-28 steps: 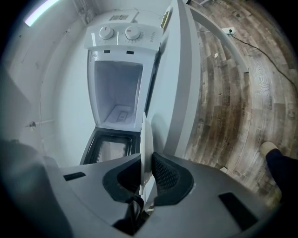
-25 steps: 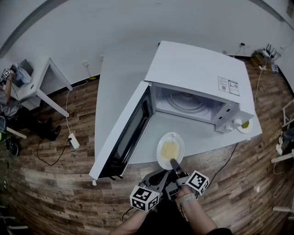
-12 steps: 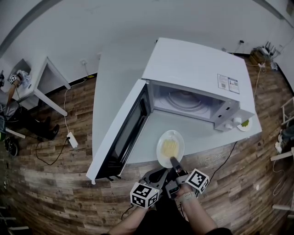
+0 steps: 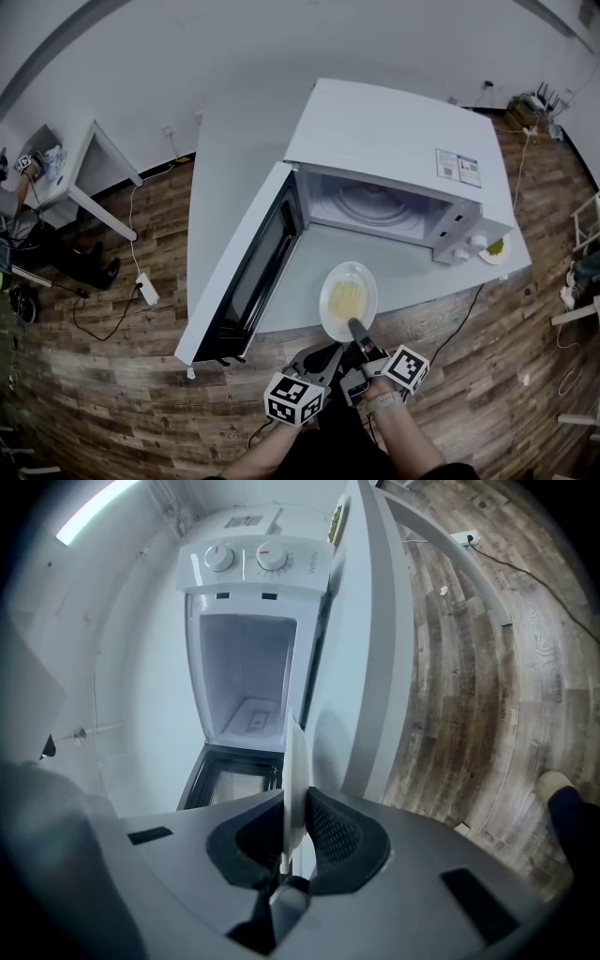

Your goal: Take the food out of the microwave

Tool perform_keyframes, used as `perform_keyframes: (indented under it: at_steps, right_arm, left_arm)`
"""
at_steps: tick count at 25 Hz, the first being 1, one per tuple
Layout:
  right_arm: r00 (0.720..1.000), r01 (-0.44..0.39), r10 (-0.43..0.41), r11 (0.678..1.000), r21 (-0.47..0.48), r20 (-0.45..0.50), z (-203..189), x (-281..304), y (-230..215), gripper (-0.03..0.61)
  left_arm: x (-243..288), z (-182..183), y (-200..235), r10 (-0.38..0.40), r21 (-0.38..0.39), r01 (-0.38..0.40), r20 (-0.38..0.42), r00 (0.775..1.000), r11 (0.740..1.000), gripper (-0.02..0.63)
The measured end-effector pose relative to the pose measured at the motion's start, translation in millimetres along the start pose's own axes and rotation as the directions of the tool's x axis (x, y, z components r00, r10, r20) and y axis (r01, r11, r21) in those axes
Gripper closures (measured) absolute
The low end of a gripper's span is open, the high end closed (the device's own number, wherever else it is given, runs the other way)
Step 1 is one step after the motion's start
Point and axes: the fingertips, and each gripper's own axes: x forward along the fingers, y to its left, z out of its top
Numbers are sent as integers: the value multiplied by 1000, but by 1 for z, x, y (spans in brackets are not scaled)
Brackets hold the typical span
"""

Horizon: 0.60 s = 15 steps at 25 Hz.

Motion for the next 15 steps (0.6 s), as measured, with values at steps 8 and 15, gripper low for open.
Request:
perform_keyframes:
  at_steps: [8,15]
  right_arm:
    - [999,-25,25,1000,6,34,-4,-23,13,525]
    - [998,-26,25,1000,4,61,-13,-52,25,525]
  left_arm:
    - [-20,5,-14,-11,22,11,22,1000,1000,594]
    - [-42,6,-35,-39,45,37,38,999,998,594]
